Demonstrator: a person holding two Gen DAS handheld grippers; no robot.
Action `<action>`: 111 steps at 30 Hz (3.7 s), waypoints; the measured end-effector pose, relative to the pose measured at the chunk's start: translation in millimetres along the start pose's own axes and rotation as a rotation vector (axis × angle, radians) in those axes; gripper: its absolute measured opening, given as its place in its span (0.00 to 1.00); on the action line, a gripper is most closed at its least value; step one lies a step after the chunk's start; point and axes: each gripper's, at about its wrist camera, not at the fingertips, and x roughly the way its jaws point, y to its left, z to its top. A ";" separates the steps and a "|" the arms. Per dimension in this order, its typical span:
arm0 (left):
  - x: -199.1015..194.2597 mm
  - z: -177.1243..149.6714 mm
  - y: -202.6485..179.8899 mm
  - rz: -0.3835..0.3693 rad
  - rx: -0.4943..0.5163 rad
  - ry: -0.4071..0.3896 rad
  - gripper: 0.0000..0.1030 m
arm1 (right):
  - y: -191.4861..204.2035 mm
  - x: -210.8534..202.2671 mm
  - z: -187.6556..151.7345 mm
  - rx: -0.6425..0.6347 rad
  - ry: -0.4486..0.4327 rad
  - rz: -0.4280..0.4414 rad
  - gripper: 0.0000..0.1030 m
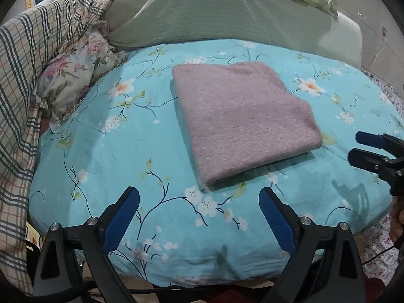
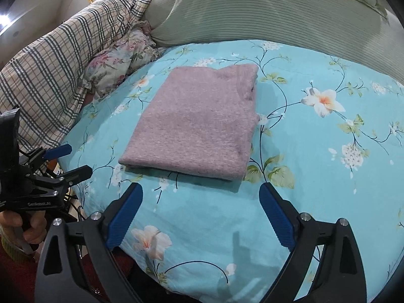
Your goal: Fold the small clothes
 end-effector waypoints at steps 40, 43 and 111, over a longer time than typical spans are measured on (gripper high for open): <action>28.6 22.4 7.9 0.055 -0.044 0.026 0.93 | 9.7 32.5 29.2 -0.012 0.044 0.019 0.94; 27.7 21.6 6.3 0.059 -0.036 0.024 0.93 | 9.5 32.5 29.1 -0.013 0.045 0.019 0.94; 16.6 22.3 -4.6 0.038 -0.004 0.007 0.93 | 1.5 23.8 26.0 0.010 0.044 0.014 0.95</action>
